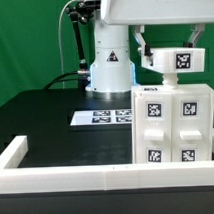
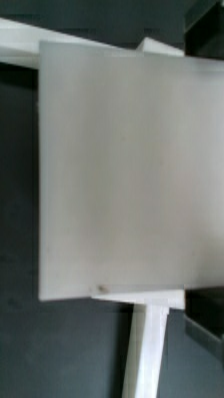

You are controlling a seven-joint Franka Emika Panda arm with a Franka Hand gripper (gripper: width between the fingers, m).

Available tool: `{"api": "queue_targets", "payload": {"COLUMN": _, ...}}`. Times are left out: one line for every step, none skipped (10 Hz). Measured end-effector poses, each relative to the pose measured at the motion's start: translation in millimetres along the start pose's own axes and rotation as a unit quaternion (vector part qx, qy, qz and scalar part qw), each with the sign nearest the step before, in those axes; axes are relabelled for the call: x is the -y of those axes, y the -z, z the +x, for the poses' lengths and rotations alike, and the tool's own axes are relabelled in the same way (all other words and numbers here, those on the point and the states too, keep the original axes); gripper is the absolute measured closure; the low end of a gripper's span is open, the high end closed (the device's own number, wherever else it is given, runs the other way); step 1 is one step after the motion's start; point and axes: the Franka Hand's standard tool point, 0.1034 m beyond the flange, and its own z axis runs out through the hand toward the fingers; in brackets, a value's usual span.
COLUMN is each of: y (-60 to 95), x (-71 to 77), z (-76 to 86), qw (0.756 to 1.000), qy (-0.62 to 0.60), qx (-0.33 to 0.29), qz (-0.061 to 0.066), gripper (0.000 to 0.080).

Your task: Assemble cabinet

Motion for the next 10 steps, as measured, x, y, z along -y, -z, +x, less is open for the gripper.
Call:
{"api": "queue_targets", "payload": {"y": -5.7, "x": 0.6, "z": 0.4, "qw": 1.000, "qy": 0.001, "qx": 0.004, "qz": 0.000, "gripper": 0.0239}}
{"api": "queue_targets", "payload": {"y": -8.0, "x": 1.1, "z": 0.1, "qw": 1.000, "qy": 0.001, "qx": 0.006, "qz": -0.001, "gripper": 0.0239}}
{"api": "queue_targets", "payload": {"y": -9.8, "x": 2.2, "z": 0.0, "qw": 1.000, "qy": 0.004, "qx": 0.007, "qz": -0.001, "gripper": 0.0239}}
{"api": "queue_targets", "payload": {"y": -12.6, "x": 4.6, "z": 1.3, "qw": 1.000, "qy": 0.007, "qx": 0.009, "qz": -0.001, "gripper": 0.0239}}
{"api": "queue_targets", "payload": {"y": -13.7, "x": 6.7, "z": 1.8, "qw": 1.000, "qy": 0.008, "qx": 0.009, "qz": -0.001, "gripper": 0.0239}}
{"api": "queue_targets", "payload": {"y": -14.3, "x": 6.7, "z": 2.4, "qw": 1.000, "qy": 0.013, "qx": 0.009, "qz": -0.001, "gripper": 0.0239}}
{"api": "queue_targets", "payload": {"y": -14.2, "x": 6.2, "z": 3.0, "qw": 1.000, "qy": 0.016, "qx": 0.009, "qz": -0.001, "gripper": 0.0239}}
{"api": "queue_targets", "payload": {"y": -14.2, "x": 6.1, "z": 3.2, "qw": 1.000, "qy": 0.017, "qx": 0.007, "qz": -0.001, "gripper": 0.0239}}
{"api": "queue_targets", "payload": {"y": -14.0, "x": 6.0, "z": 3.7, "qw": 1.000, "qy": 0.017, "qx": 0.005, "qz": -0.001, "gripper": 0.0239}}
{"api": "queue_targets", "payload": {"y": -14.0, "x": 6.1, "z": 3.7, "qw": 1.000, "qy": 0.017, "qx": 0.005, "qz": -0.001, "gripper": 0.0239}}
